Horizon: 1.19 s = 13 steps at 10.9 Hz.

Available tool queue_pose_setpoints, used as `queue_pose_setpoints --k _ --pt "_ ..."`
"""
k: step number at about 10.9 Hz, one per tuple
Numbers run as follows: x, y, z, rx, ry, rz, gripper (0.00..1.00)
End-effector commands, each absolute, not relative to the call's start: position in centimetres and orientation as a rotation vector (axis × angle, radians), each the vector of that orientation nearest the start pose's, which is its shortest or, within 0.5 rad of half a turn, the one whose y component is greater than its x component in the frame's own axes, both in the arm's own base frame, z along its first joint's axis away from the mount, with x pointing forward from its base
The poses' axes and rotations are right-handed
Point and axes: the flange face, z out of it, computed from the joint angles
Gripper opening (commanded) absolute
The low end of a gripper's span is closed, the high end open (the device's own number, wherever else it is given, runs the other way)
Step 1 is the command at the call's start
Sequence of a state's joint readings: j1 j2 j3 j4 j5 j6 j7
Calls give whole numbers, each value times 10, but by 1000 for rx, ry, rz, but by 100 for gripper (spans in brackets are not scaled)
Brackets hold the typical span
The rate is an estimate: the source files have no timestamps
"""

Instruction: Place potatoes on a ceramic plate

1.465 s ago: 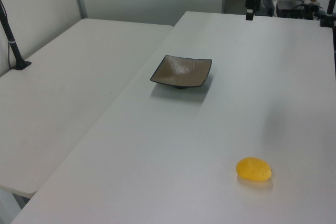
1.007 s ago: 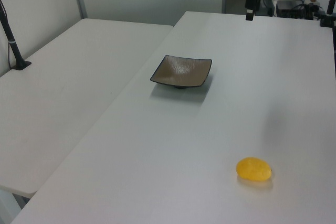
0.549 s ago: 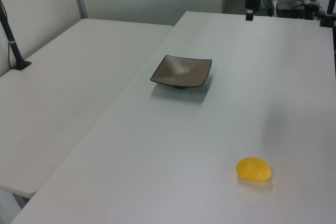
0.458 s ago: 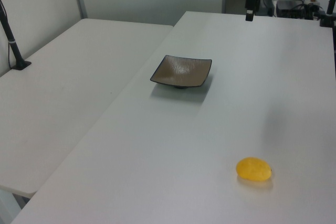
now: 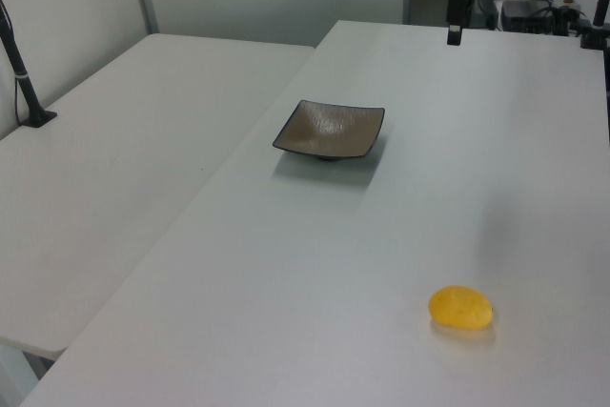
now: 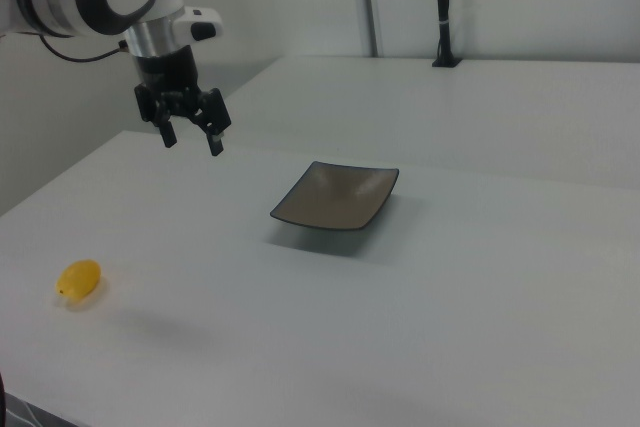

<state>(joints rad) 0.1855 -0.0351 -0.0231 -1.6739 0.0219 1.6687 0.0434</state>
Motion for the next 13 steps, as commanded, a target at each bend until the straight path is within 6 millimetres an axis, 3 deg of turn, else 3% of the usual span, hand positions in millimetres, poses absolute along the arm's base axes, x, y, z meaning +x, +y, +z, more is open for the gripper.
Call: queue_pose_setpoints --k 1,5,10,12,13 --pt "527 132 590 -3091 -309 48 100" --pt "505 192 581 -3079 -478 110 100" --pt "472 268 567 -3018 -430 174 100" --pt "453 304 551 -3015 -440 200 100" --pt "448 312 539 -3020 -415 194 100"
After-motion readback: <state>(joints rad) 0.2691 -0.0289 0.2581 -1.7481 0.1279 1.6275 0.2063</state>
